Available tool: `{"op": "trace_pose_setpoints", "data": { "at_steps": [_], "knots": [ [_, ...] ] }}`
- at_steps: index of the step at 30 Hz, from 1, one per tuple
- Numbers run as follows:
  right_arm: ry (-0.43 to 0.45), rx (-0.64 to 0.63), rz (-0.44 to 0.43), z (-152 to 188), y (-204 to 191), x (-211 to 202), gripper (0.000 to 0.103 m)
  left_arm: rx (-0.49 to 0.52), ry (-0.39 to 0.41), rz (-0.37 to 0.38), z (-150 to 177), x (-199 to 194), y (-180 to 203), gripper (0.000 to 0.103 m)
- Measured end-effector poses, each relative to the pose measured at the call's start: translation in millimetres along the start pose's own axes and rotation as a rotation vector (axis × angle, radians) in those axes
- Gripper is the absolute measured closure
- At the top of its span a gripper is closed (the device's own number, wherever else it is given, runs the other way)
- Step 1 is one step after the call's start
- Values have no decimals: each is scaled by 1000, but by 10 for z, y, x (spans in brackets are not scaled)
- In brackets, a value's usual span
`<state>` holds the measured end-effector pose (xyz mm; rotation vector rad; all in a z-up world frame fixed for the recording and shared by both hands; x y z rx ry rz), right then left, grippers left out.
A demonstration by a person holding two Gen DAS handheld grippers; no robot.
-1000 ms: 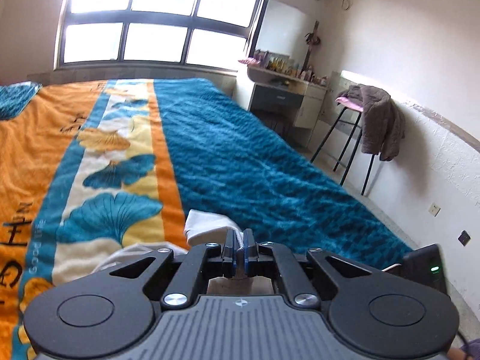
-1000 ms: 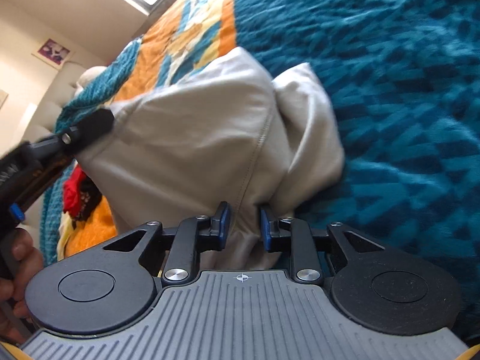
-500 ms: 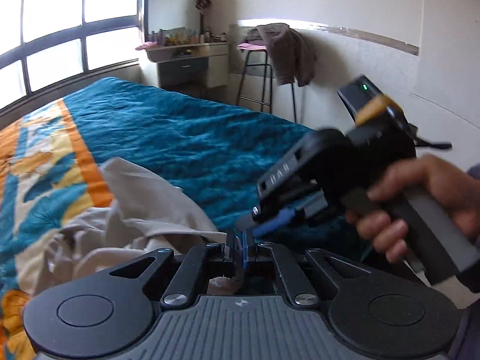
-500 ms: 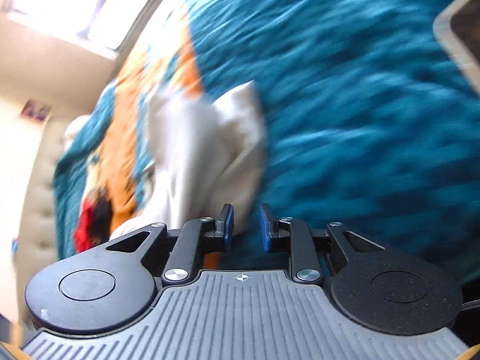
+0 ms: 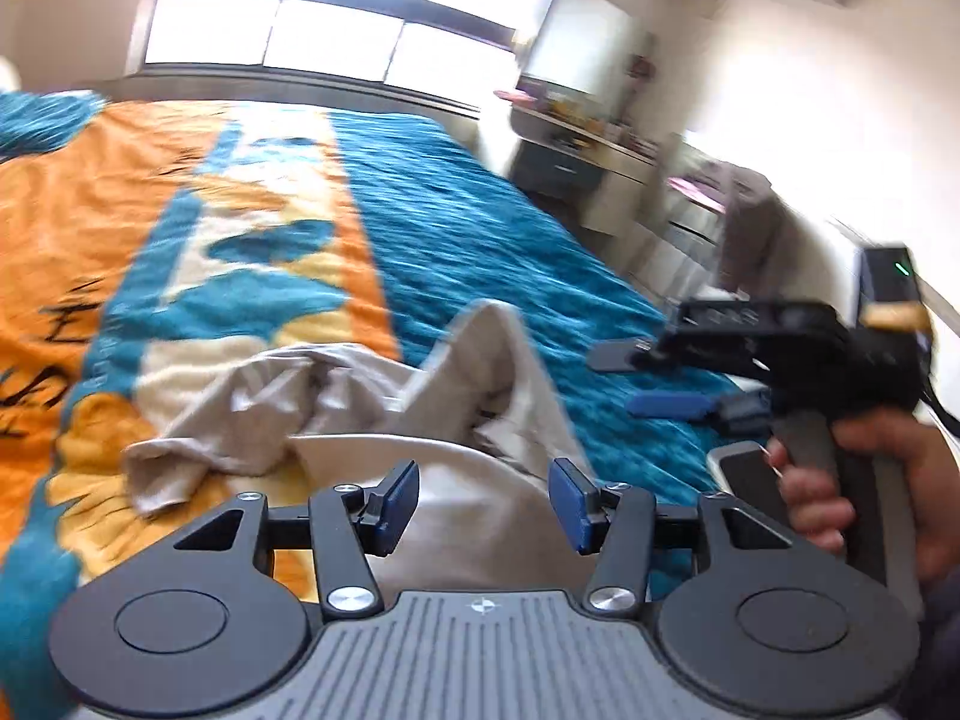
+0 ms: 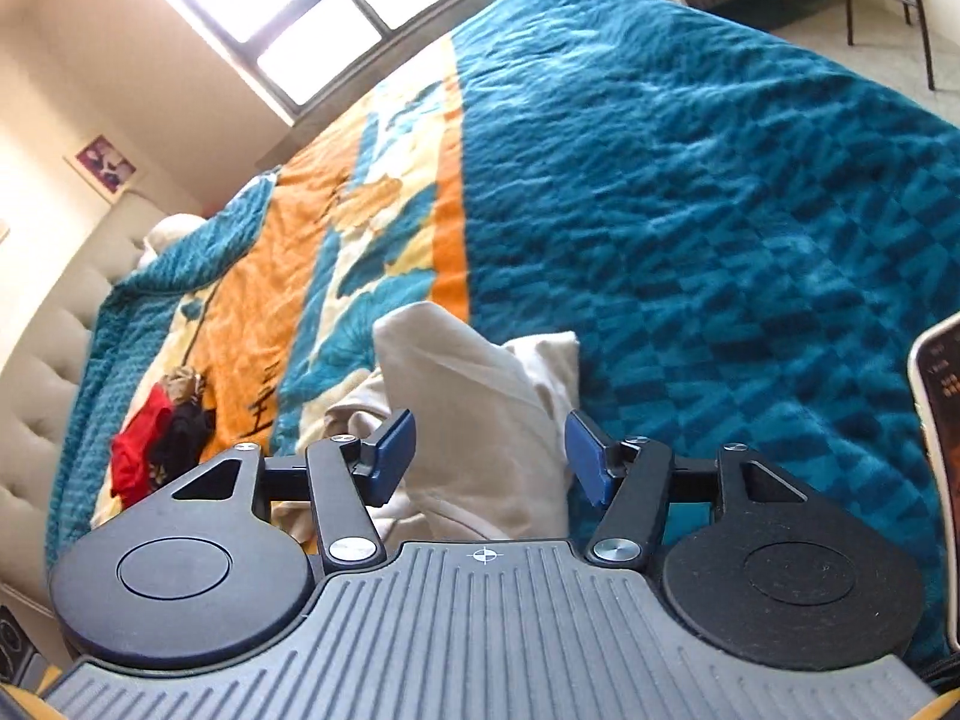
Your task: Fold clothes
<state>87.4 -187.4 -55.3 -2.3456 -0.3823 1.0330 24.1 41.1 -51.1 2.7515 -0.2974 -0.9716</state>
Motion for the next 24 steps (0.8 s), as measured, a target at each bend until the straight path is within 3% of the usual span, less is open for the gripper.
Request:
{"op": "trace_pose_setpoints", "data": {
  "at_steps": [1, 3, 5, 8, 9, 10, 12, 15, 18, 24],
  "knots": [
    [2, -15, -4, -20, -76, 97, 31, -42, 3, -68, -32, 31, -112, 53],
    [-10, -51, 24, -39, -225, 274, 31, -101, -12, -131, -64, 96, -257, 53],
    [-20, -122, 60, -45, -384, 453, 31, -147, -43, -130, -48, 152, -322, 53],
    [-51, -292, 222, -12, -534, 741, 31, -160, -68, -110, 31, 102, -316, 52],
    [-51, -330, 268, -7, -518, 776, 36, -156, -73, -107, 65, 64, -310, 52],
    [-50, -365, 313, -3, -497, 805, 64, -151, -76, -104, 92, 24, -299, 52],
    [-24, -376, 322, -34, -405, 715, 102, -141, -80, -99, 130, -33, -272, 51],
    [43, -354, 338, -118, -164, 404, 102, -142, -85, -96, 141, -33, -256, 50],
    [84, -234, 352, -186, 268, -34, 102, -143, -87, -84, 125, -13, -211, 50],
    [71, -78, 318, 81, 748, -397, 102, -159, -128, -16, 11, 56, 91, 52]
  ]
}}
Point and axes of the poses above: each gripper's, at about its wrist camera, not at the fingertips, and x roughly the way its jaws point, y to its right, z to its underside, the point moved 7 cm from there along x, roughly the way its jaws point, and after that the axes turned 4 degrees about -z, right-handed, at the moved point
